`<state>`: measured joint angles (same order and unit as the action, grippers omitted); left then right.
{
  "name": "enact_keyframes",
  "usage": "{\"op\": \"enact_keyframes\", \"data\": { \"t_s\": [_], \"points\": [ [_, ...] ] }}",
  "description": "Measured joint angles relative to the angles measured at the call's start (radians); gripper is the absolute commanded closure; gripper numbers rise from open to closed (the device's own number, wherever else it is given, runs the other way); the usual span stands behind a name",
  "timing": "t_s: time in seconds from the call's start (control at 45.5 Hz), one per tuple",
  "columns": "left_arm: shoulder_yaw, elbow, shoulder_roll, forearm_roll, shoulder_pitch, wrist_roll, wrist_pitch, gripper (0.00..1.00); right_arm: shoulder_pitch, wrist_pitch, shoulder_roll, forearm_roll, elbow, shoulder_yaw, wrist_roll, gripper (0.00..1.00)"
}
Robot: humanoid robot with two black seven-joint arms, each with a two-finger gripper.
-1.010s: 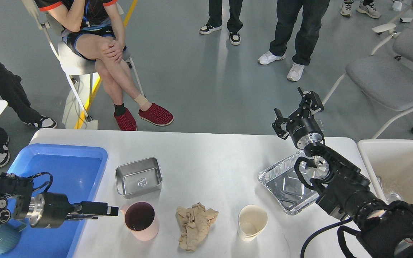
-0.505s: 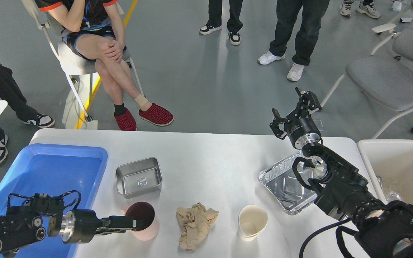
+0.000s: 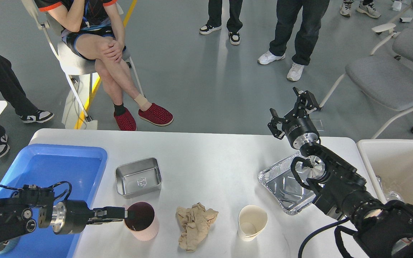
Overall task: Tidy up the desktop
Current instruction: 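Reach the left gripper to the pink cup and grasp its rim, then lift the pink cup with the left gripper and carry it into the basin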
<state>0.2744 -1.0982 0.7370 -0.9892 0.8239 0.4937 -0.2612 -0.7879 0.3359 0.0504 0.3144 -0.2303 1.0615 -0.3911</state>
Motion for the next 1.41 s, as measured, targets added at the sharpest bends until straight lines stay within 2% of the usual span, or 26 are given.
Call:
{"op": "enact_keyframes", "data": {
  "t_s": [0.439,0.615,0.856,1.186,1.405],
  "points": [
    [0.007,0.004,-0.006,0.003,-0.012,0.003,-0.007,0.60,-0.005,-0.002,0.003,0.000,-0.001,-0.001,0.001,0.00],
    [0.007,0.012,-0.048,0.009,-0.010,-0.004,-0.007,0.76,-0.005,-0.001,0.005,0.000,-0.003,-0.001,0.001,0.00],
    [0.008,0.014,-0.061,0.008,-0.001,-0.040,-0.006,0.98,-0.012,-0.002,0.007,0.000,-0.003,-0.001,0.002,0.00],
    [0.011,0.010,-0.051,0.003,0.000,-0.073,-0.007,1.00,-0.031,-0.003,0.013,0.000,-0.001,0.000,0.002,0.00],
    [0.020,-0.005,-0.046,0.001,0.042,-0.095,-0.019,0.99,-0.031,-0.003,0.013,0.000,-0.001,0.000,0.002,0.00]
  ]
}}
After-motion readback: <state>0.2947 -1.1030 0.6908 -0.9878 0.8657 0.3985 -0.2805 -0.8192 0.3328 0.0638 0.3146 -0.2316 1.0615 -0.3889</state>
